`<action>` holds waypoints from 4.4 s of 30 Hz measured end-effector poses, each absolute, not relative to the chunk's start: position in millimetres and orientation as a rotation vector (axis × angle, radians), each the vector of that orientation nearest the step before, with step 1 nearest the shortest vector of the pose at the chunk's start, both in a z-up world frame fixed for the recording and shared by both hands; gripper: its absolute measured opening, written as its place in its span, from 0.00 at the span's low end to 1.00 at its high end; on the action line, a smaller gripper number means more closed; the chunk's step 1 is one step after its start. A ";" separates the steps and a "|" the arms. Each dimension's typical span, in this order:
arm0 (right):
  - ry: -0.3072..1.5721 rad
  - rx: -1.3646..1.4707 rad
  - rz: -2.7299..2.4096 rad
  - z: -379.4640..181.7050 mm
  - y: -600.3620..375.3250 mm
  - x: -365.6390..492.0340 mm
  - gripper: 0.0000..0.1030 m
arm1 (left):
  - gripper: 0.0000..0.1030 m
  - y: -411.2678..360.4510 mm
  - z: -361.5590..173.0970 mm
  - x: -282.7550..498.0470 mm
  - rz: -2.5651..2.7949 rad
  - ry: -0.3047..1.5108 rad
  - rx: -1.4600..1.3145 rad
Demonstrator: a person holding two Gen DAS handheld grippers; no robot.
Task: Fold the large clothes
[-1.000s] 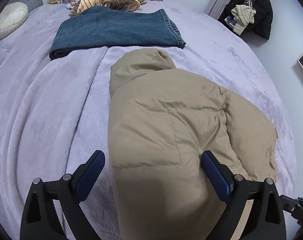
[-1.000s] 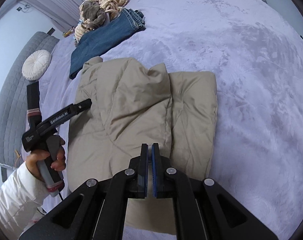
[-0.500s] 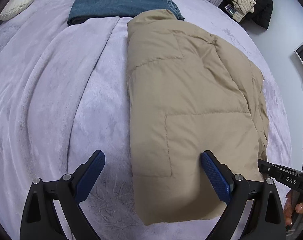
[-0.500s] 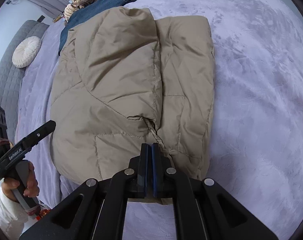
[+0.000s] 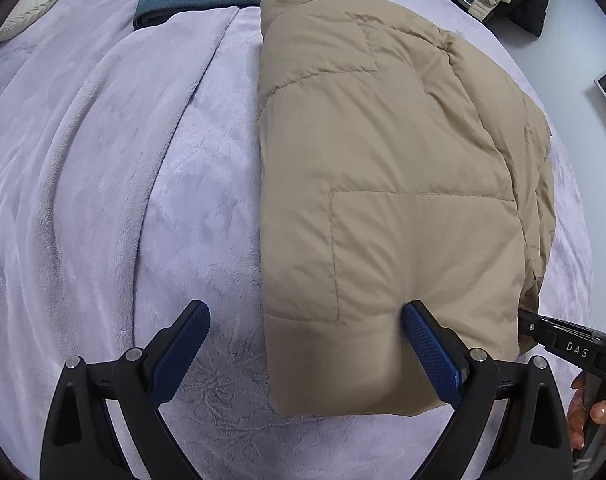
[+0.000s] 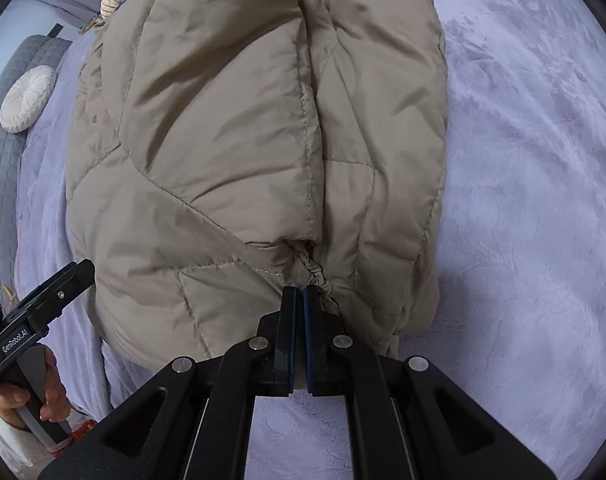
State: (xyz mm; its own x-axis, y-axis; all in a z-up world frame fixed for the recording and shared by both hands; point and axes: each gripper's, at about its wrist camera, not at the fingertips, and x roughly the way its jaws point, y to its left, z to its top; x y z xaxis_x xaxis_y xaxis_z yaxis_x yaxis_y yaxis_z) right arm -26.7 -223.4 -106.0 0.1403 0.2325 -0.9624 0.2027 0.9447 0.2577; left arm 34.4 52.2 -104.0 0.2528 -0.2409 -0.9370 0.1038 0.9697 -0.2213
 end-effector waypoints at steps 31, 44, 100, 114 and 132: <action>1.352 0.398 -0.002 -31.9 -213.9 -74.4 0.05 | 1.00 70.6 -27.6 -36.4 -0.155 1.218 -0.019; 1.241 0.328 0.018 31.1 -223.8 -120.2 0.64 | 1.00 51.5 40.2 -96.6 -0.074 1.103 -0.035; 0.960 0.158 -0.049 141.4 -172.6 -149.4 1.00 | 1.00 85.3 133.9 -133.1 -0.007 0.959 -0.031; 0.962 0.148 -0.040 142.6 -169.1 -148.9 1.00 | 1.00 88.7 131.4 -134.2 0.001 0.956 -0.031; 0.964 0.146 -0.039 143.1 -165.8 -150.0 1.00 | 1.00 90.2 132.7 -134.2 -0.001 0.953 -0.030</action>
